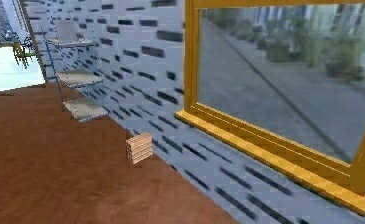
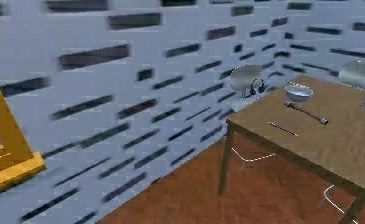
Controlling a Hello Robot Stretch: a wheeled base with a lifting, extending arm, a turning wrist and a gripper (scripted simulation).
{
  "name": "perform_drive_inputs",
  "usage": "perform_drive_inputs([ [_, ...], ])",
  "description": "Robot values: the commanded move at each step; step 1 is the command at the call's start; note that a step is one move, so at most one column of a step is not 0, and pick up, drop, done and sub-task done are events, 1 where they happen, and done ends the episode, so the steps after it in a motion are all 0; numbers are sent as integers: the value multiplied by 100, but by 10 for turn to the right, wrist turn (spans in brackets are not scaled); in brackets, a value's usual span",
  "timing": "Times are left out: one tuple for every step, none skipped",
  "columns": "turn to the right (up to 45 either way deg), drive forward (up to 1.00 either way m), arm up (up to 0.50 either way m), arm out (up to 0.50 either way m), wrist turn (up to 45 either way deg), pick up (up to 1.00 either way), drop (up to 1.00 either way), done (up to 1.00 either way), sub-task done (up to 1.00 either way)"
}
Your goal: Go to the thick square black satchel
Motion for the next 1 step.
perform_drive_inputs([
  [-390,0,0,0,0,0,0,0,0],
])
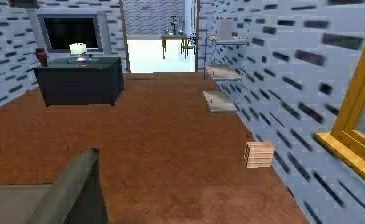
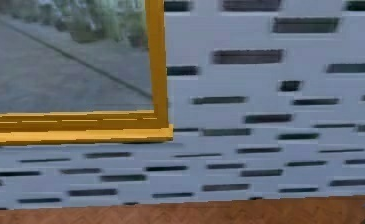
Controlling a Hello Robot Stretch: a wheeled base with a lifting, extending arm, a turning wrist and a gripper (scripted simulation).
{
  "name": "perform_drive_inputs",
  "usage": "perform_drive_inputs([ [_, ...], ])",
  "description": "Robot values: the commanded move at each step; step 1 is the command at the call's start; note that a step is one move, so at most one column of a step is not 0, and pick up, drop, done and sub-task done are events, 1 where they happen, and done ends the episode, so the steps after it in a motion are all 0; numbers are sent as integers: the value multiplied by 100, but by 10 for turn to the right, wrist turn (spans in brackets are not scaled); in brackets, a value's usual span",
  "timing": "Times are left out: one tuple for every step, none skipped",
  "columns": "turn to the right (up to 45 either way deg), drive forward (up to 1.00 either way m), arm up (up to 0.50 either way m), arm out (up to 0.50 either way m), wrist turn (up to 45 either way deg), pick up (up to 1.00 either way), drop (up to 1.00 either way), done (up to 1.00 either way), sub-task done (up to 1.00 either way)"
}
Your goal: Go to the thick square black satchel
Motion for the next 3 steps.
perform_drive_inputs([
  [0,100,0,0,0,0,0,0,0],
  [0,35,0,0,0,0,0,0,0],
  [-450,0,0,0,0,0,0,0,0],
])
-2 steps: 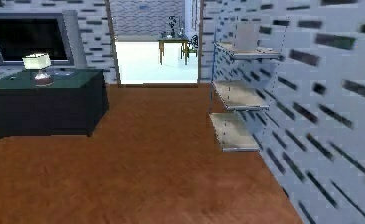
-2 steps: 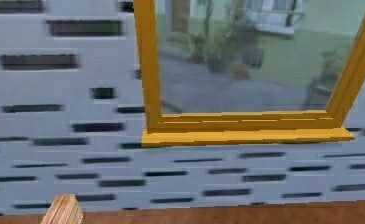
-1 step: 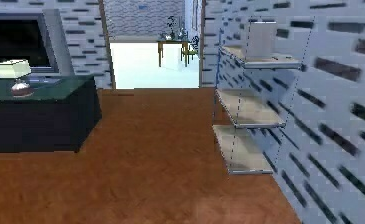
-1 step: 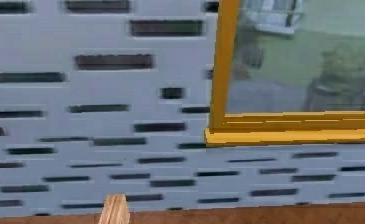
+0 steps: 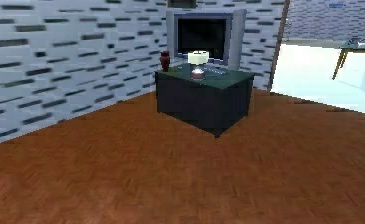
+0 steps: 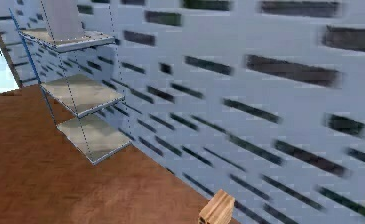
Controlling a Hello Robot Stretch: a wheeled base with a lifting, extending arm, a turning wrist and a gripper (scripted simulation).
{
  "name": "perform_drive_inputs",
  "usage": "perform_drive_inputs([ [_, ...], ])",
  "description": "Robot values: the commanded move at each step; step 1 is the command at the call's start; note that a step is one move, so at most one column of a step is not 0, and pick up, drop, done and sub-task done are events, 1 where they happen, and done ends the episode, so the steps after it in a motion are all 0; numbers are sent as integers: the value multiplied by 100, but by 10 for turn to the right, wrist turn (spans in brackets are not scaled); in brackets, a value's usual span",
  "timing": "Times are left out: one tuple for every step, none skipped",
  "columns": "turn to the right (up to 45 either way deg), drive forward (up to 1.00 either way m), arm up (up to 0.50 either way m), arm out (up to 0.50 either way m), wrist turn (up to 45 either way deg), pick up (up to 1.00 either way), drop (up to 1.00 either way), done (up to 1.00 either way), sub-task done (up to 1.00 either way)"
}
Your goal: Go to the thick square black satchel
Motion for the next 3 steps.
perform_drive_inputs([
  [-60,0,0,0,0,0,0,0,0],
  [0,5,0,0,0,0,0,0,0],
  [390,0,0,0,0,0,0,0,0],
])
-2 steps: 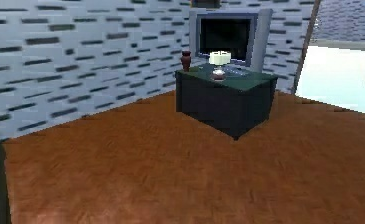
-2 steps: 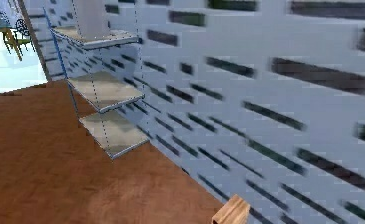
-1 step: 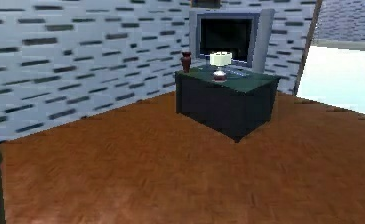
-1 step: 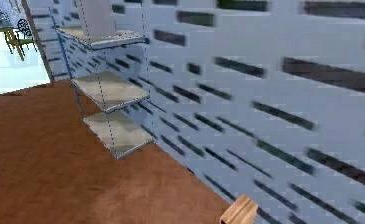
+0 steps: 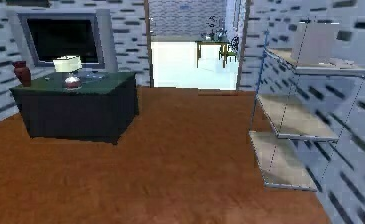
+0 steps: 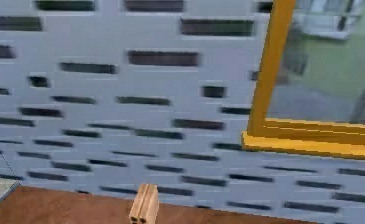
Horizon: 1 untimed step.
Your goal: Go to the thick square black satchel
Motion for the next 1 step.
perform_drive_inputs([
  [0,100,0,0,0,0,0,0,0],
])
